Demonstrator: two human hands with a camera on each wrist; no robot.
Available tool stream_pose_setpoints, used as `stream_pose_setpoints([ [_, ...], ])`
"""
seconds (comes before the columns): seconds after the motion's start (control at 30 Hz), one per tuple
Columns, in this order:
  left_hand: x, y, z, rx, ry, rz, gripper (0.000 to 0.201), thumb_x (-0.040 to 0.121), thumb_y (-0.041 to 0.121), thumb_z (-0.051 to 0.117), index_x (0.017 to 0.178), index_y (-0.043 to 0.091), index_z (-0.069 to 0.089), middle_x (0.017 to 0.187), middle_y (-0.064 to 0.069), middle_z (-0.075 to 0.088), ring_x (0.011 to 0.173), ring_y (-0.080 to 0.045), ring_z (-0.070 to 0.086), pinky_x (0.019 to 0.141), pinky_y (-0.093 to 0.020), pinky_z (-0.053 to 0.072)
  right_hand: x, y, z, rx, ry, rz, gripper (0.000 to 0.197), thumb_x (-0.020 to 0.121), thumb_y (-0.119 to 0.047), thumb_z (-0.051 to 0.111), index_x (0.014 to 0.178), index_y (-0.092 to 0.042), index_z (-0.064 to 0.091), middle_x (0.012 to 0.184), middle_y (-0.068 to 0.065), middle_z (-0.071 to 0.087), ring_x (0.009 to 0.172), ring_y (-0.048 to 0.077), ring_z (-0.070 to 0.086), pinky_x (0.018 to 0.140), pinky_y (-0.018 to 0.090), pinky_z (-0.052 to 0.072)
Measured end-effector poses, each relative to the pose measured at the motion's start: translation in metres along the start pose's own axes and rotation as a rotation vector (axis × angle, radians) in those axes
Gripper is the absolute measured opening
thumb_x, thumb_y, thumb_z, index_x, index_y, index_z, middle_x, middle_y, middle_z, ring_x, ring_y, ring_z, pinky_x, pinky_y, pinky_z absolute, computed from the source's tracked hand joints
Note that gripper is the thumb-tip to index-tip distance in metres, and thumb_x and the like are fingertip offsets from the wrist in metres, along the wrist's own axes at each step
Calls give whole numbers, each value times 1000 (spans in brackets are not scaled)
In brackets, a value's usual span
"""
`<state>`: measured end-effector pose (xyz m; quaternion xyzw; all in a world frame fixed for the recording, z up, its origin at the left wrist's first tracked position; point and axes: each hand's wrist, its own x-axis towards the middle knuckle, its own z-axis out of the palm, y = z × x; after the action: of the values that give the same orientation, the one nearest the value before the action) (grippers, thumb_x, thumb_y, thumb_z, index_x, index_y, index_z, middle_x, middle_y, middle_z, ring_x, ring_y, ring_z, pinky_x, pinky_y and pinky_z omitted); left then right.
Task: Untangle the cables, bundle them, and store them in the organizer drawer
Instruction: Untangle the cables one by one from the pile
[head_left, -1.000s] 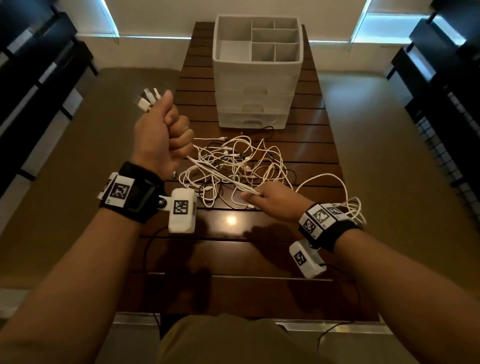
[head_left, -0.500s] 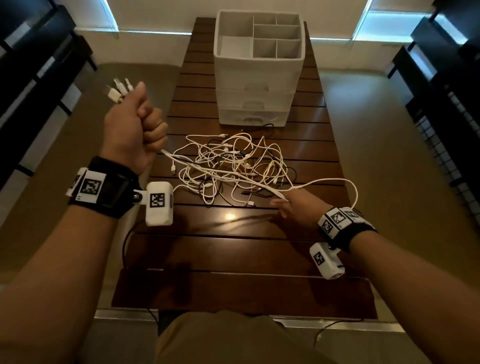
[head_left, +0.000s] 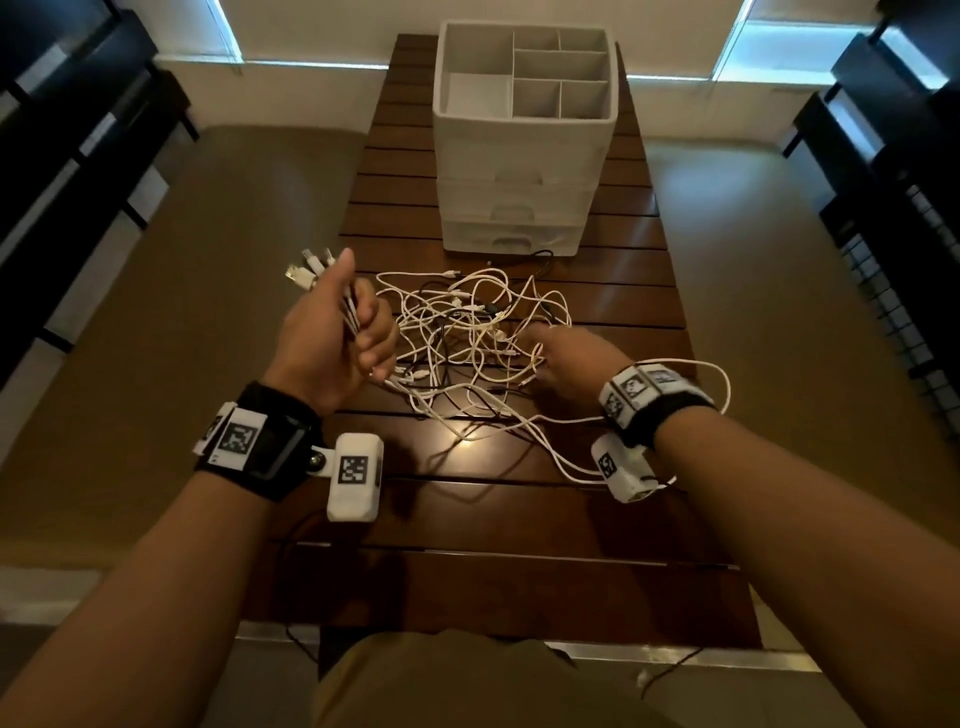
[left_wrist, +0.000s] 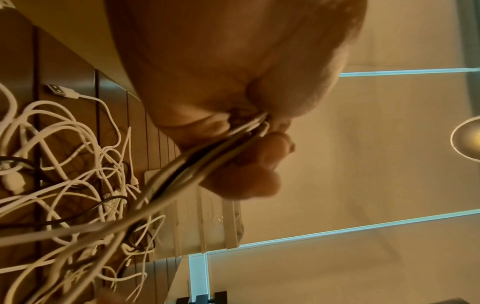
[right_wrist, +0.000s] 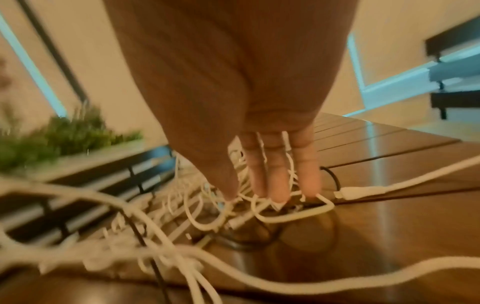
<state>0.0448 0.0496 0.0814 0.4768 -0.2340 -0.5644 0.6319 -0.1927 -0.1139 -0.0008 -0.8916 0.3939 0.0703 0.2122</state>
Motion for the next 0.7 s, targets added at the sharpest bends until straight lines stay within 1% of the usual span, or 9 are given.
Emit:
stream_pose_setpoints([
  [0.07,0,-2,-1,17,0,2,57,111,47,37,64,15,41,49,1,26,39,-13,27,38,-24,33,5,-3,10,-281,-70,32,30,100,-19,58,129,-26,60,117,6,67,107,30,67,87,43,57],
  [0.13,2,-5,-5,32,17,-3,53,110,45,41,65,17,42,52,2,24,40,-12,23,36,-22,28,11,-6,4,-301,63,10,13,101,-18,53,107,-22,64,99,5,66,95,31,69,79,42,58],
  [0.2,5,-8,-9,91,56,-21,50,109,42,46,65,20,41,54,4,24,41,-10,20,34,-20,22,18,-11,-15,-155,270,-6,11,104,-26,52,101,-23,62,88,2,64,82,28,66,71,40,55],
  [0.3,6,-15,-1,184,150,-24,48,106,40,56,63,24,42,53,7,26,43,-11,20,38,-20,18,26,-26,-59,231,625,-1,26,106,-38,52,97,-20,68,77,-3,67,68,20,63,62,36,51],
  [0.37,9,-20,11,212,180,-10,43,105,38,59,66,21,51,51,9,26,42,-9,20,39,-20,17,19,-43,-85,460,690,-49,29,106,-39,55,93,-19,72,68,-4,68,60,13,66,60,32,54],
  [0.47,15,-25,29,245,123,20,40,105,42,59,96,6,74,54,7,24,43,-9,18,40,-21,17,0,-62,-92,519,508,-203,28,104,-37,61,88,-18,73,60,-3,67,49,5,62,50,21,48],
  [0.53,20,-25,38,239,92,-7,48,104,50,57,116,7,76,55,7,25,44,-9,19,40,-23,18,-11,-67,-83,501,380,-291,25,103,-34,63,87,-17,72,62,-6,67,49,5,59,50,17,45],
  [0.6,29,-21,46,198,75,-21,50,106,49,54,122,6,73,52,8,28,43,-8,23,41,-22,20,-19,-67,-72,477,270,-363,23,102,-31,65,87,-15,70,65,-12,66,53,6,59,53,15,45],
  [0.7,48,-12,50,149,53,7,38,110,33,53,116,1,71,52,9,25,41,-6,21,37,-20,23,-28,-60,-57,438,143,-391,22,101,-31,68,80,-25,66,64,-8,65,56,4,63,58,15,45],
])
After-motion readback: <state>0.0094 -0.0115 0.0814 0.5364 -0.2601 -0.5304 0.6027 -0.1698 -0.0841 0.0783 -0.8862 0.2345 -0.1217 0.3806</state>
